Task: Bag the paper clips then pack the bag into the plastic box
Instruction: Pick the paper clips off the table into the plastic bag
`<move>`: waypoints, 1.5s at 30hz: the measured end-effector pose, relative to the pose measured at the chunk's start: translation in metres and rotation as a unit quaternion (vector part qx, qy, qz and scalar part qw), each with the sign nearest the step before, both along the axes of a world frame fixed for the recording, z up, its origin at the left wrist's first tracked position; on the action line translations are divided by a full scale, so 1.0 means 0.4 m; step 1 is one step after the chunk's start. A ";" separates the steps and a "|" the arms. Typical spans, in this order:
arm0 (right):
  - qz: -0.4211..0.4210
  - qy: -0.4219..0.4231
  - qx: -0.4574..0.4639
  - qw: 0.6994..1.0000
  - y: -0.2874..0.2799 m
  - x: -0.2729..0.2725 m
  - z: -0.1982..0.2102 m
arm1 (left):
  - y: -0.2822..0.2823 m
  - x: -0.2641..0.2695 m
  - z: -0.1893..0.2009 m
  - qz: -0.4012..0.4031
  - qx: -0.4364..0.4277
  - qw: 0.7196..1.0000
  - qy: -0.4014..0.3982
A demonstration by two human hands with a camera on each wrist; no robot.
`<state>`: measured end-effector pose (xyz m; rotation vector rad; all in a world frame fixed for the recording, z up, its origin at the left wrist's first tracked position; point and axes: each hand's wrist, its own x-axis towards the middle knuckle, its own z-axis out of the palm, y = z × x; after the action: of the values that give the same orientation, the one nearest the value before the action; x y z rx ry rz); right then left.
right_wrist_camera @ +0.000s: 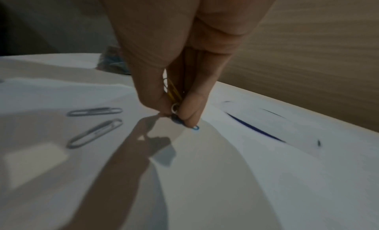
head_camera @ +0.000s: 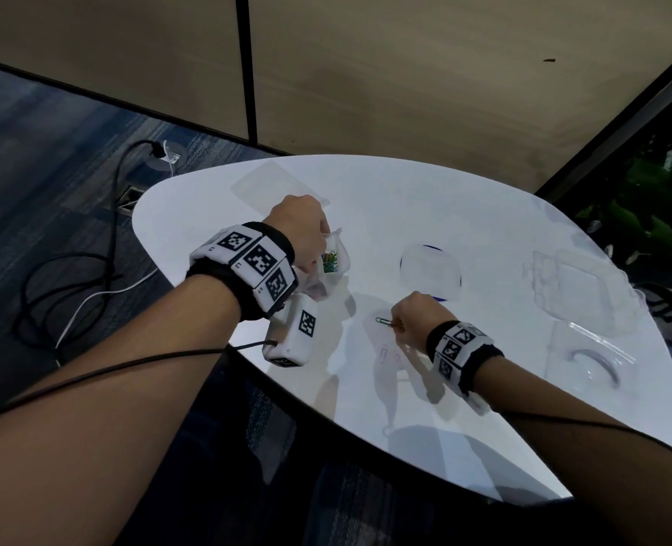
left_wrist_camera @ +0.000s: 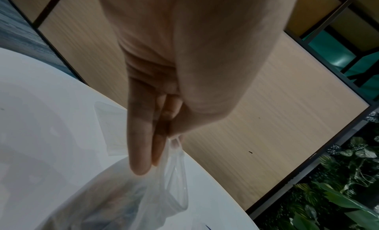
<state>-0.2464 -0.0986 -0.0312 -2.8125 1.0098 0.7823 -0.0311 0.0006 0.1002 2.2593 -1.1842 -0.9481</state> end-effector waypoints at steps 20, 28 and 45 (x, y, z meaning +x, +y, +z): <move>-0.112 -0.403 0.180 0.890 0.062 0.157 0.225 | -0.005 -0.024 0.002 -0.012 0.007 1.000 -0.016; -0.209 -0.279 0.064 0.935 -0.016 0.017 0.118 | 0.003 -0.013 0.006 -0.012 0.001 1.000 -0.006; 0.108 -0.088 0.049 0.989 0.153 -0.112 -0.076 | 0.012 -0.004 0.007 -0.011 0.003 1.000 -0.008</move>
<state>-0.2911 -0.0373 -0.0615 -2.8741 0.6316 0.5691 -0.0325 0.0054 0.1030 2.2681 -1.2167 -0.9443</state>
